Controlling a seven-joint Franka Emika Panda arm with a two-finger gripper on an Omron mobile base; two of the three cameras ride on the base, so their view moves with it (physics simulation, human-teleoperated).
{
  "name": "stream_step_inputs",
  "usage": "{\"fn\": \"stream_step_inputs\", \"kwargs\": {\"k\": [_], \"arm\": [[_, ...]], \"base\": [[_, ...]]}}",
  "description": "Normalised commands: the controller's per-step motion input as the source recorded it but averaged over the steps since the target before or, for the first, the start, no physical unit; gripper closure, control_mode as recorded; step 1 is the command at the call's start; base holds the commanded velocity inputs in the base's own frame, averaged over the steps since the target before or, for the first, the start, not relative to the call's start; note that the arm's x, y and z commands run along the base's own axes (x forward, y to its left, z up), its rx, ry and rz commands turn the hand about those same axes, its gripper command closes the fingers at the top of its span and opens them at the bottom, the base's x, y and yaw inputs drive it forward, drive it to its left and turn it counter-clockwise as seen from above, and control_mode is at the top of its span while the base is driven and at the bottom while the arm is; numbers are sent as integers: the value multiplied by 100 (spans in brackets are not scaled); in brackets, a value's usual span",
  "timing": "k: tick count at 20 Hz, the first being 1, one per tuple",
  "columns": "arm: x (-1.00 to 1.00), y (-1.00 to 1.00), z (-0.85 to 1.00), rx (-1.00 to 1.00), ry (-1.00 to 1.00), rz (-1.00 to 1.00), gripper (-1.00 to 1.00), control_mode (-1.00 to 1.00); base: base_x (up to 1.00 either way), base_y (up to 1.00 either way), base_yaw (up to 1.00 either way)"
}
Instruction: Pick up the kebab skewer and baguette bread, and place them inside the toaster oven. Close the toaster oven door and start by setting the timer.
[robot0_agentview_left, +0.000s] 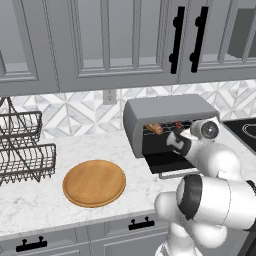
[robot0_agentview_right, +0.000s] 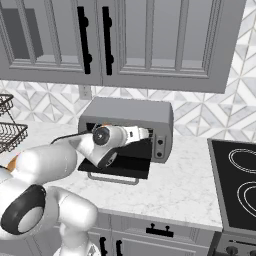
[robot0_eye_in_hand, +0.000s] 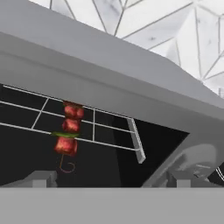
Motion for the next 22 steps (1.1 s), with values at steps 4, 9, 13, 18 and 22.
{"fn": "stream_step_inputs", "kwargs": {"k": [4, 9, 13, 18, 22], "arm": [[-64, -3, 97, 0, 42, -7, -100, -100], [-89, -23, 46, 6, 38, -7, -100, -100], [-100, -40, -17, 18, 10, -3, -100, -100], [-98, -11, -14, 27, 0, 0, -100, -100], [-36, -8, -9, 12, -1, 3, -100, -100]], "base": [[0, 0, 0], [0, 0, 0], [0, 0, 0], [0, 0, 0], [0, 0, 0]]}}
